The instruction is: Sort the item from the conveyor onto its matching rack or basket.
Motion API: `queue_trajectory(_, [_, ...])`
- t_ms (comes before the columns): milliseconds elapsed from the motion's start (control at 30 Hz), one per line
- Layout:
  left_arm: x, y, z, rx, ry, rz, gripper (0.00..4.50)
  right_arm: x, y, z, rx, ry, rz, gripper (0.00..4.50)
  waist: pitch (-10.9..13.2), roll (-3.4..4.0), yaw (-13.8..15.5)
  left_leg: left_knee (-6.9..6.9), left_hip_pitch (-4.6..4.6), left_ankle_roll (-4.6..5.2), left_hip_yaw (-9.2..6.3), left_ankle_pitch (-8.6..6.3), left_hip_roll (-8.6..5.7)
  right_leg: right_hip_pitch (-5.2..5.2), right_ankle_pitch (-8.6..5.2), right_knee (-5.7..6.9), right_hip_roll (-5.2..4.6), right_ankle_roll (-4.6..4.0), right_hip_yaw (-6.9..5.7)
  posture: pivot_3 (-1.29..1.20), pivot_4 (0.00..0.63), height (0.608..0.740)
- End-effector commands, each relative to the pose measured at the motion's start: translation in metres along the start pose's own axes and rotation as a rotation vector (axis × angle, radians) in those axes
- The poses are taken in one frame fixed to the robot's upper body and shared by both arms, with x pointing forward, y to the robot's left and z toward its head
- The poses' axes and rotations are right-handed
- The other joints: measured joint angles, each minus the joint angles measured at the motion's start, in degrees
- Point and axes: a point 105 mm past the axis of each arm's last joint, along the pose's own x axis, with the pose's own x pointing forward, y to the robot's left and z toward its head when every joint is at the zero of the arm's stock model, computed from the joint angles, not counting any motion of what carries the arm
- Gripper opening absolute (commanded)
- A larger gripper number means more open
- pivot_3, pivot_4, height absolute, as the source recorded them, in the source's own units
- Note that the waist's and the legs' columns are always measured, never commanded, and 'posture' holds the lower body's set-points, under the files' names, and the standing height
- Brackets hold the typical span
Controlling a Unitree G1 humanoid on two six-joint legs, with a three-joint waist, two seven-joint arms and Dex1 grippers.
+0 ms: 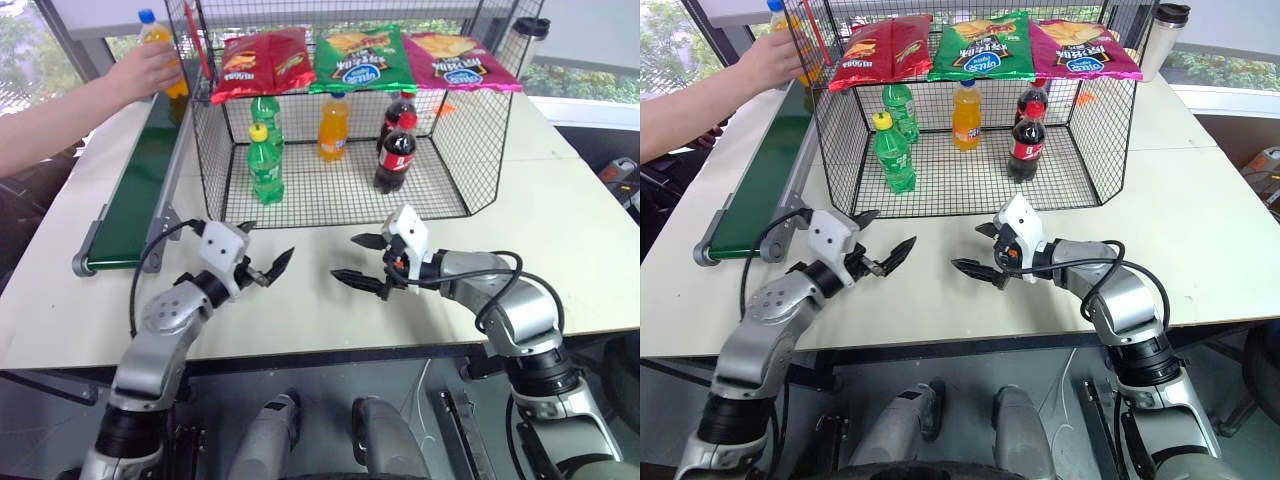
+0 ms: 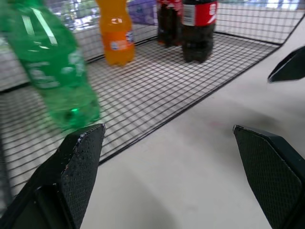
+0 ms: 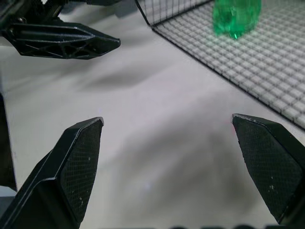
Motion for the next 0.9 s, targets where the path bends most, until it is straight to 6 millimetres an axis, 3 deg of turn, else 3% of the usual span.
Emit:
queue_trajectory(33, [-0.010,0.006,0.016,0.040,-0.038,0.039,4.50,0.000,0.008,0.022,-0.051,-0.058,0.046,4.45,0.0,0.00,0.0,0.00,0.00,0.00,0.00,0.00,0.00,0.00,0.00,0.00,0.00,0.00,0.00,0.00,0.150,0.739])
queue_trajectory(300, [-0.023,0.010,0.029,0.063,-0.055,0.096,4.50,0.004,0.017,0.031,-0.061,-0.072,0.126,4.45,0.0,0.00,0.1,0.00,-0.01,0.00,0.00,0.00,0.00,0.01,-0.05,-0.03,-0.02,0.06,0.00,0.00,0.150,0.739])
queue_trajectory(433, [-0.029,0.009,0.033,0.084,-0.051,0.109,4.50,-0.001,0.028,0.024,-0.109,-0.027,0.219,4.45,0.0,0.00,0.1,0.00,-0.02,0.00,0.01,-0.01,0.00,0.01,-0.03,-0.03,-0.02,0.04,0.00,0.00,0.150,0.739])
queue_trajectory(700, [-0.056,0.014,0.019,-0.006,0.018,0.212,4.50,-0.005,0.042,0.020,-0.135,-0.012,0.344,4.45,0.0,0.00,-0.1,0.00,-0.04,0.01,0.02,-0.02,0.03,0.00,-0.09,-0.06,-0.04,0.10,-0.01,0.00,0.150,0.739])
queue_trajectory(900, [-0.082,0.040,0.017,0.029,0.061,0.333,4.50,-0.001,0.042,0.027,-0.144,-0.041,0.360,4.45,0.0,-0.01,0.1,0.02,-0.08,0.01,0.03,-0.03,0.05,0.02,-0.11,-0.12,-0.08,0.11,-0.02,0.00,0.150,0.739])
